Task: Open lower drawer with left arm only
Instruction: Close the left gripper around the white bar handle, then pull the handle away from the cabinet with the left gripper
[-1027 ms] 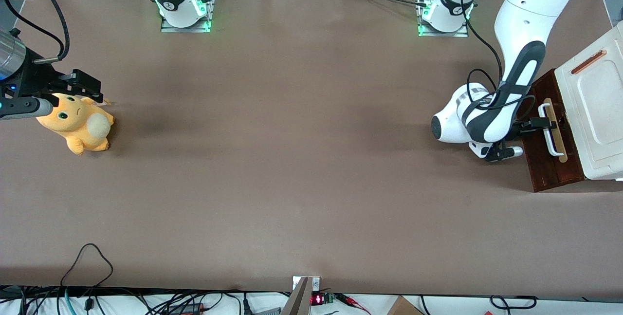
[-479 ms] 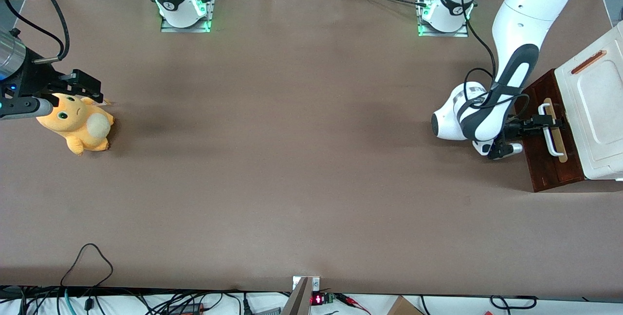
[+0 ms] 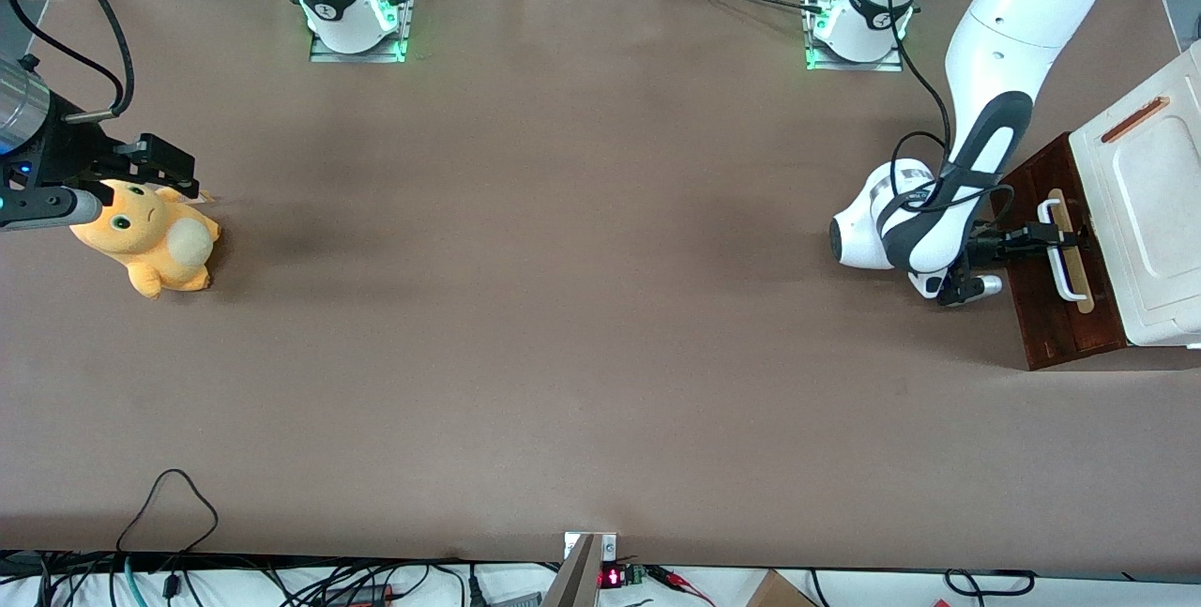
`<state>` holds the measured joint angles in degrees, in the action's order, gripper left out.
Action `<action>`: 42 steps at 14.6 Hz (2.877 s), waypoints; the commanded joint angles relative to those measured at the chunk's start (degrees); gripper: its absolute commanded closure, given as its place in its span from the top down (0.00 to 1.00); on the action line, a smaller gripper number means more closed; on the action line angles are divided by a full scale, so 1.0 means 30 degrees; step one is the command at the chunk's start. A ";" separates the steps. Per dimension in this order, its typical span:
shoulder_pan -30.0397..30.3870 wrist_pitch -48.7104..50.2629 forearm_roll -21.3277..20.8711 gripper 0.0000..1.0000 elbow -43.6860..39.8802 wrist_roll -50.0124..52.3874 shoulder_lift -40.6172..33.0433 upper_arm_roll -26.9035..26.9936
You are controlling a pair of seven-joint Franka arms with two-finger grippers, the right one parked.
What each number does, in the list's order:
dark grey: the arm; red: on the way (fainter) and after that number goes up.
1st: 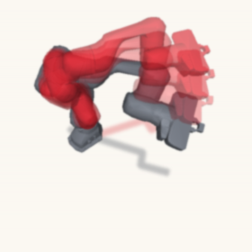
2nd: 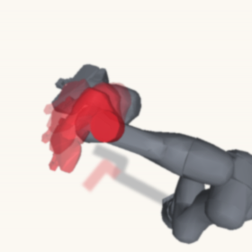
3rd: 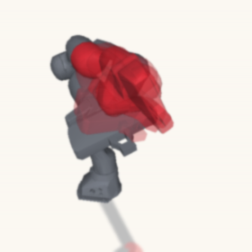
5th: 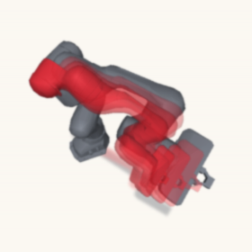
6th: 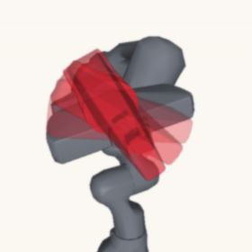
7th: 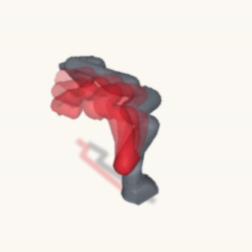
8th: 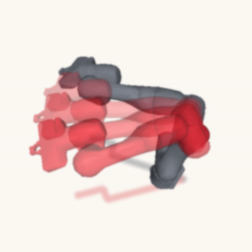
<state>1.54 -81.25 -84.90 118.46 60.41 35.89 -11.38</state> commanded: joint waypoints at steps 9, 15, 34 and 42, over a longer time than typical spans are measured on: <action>0.0482 0.0159 -0.0499 0.30 -0.0025 0.0019 0.0137 -0.0132; 0.0482 0.0130 -0.0499 0.15 -0.0084 -0.0011 0.0167 -0.0132; -0.0865 -0.0749 0.0468 0.00 -0.0699 -0.1124 0.0138 -0.2416; -0.1100 -0.0632 0.1083 0.03 -0.1022 -0.1212 0.0138 -0.3325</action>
<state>0.86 -80.42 -82.02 118.18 61.26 35.70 -19.05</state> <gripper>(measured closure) 0.815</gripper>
